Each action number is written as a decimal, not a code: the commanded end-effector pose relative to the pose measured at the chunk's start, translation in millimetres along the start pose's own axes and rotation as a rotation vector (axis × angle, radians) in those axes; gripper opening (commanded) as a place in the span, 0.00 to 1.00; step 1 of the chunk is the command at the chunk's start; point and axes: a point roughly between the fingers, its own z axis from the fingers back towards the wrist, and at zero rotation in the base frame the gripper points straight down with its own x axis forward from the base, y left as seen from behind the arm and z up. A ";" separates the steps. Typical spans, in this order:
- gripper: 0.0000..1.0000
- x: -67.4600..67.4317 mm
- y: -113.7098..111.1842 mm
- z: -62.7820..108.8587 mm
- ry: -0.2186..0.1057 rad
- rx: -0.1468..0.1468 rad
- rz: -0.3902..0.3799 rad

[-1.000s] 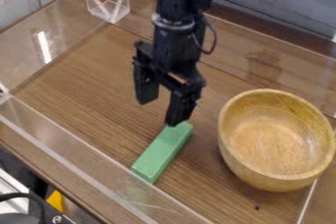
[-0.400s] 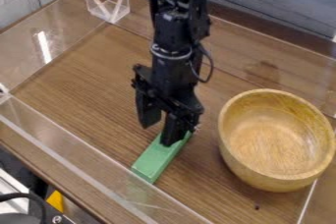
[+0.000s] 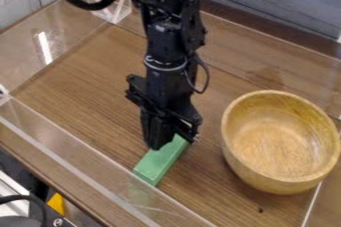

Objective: Put the green block in the brown bowl

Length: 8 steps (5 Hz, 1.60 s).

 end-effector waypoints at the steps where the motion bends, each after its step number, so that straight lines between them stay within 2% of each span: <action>1: 0.00 -5.4 -5.7 7.5 -0.029 -0.006 0.042; 3: 0.00 8.5 -13.8 12.6 -0.019 0.000 -0.027; 5: 0.00 3.5 -25.3 15.8 -0.016 -0.008 0.002; 7: 0.00 6.5 -9.3 -10.9 -0.020 -0.031 0.150; 8: 0.00 3.6 -16.2 -6.6 -0.018 -0.027 0.119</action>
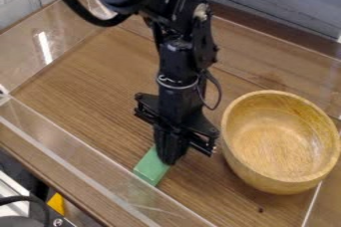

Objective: Put the green block in the brown bowl

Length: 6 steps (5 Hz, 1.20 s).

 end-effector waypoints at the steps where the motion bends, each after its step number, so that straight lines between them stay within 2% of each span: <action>1: 0.00 -1.2 -8.1 12.6 -0.037 0.004 -0.037; 2: 0.00 -5.5 -8.3 10.6 -0.039 -0.002 0.002; 3: 1.00 -8.8 -8.2 9.3 -0.040 -0.009 0.043; 4: 0.00 -7.8 -15.8 15.2 -0.040 -0.010 0.015; 5: 0.00 -8.2 -16.3 19.1 -0.039 -0.023 0.012; 6: 0.00 -8.0 -20.5 31.1 -0.050 -0.039 0.005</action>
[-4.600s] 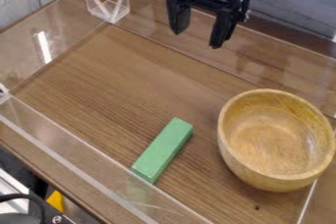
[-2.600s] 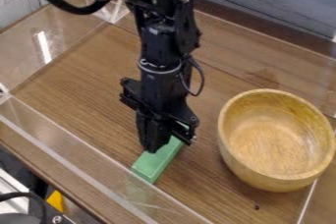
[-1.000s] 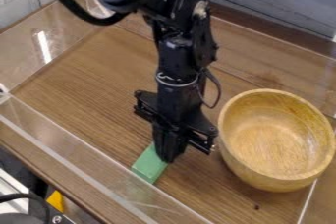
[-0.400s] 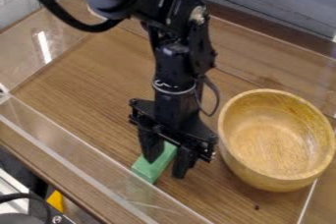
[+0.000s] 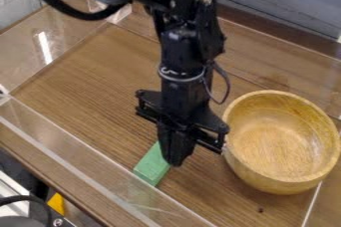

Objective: Put the green block in the brown bowl

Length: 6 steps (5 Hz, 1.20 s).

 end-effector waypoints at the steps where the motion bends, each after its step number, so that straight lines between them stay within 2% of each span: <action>1: 0.00 5.2 -5.2 27.8 -0.055 -0.020 0.015; 2: 0.00 6.9 -12.4 48.4 -0.072 -0.048 0.018; 3: 0.00 11.8 -32.6 55.4 -0.079 -0.074 0.048; 4: 0.00 23.2 -63.9 53.4 -0.095 -0.101 0.067; 5: 0.00 34.7 -80.4 39.1 -0.125 -0.097 0.000; 6: 0.00 46.1 -85.3 34.0 -0.173 -0.090 -0.060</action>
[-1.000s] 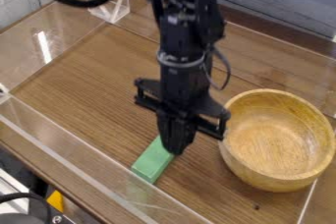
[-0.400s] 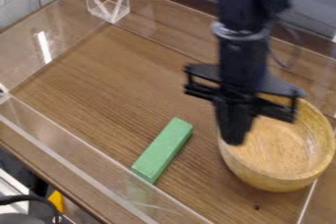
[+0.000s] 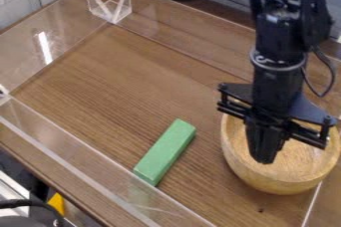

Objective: Put the green block in the brown bowl

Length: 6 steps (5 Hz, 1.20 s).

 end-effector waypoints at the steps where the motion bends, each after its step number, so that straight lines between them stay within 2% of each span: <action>1: 0.00 10.9 -5.9 12.5 -0.071 -0.009 -0.038; 2: 0.00 12.5 -8.0 15.3 -0.094 -0.003 -0.056; 4: 0.00 29.2 -0.2 53.9 -0.152 0.007 -0.100; 5: 0.00 29.4 10.4 69.2 -0.165 0.014 -0.122; 6: 0.00 23.8 10.4 58.0 -0.174 0.011 -0.148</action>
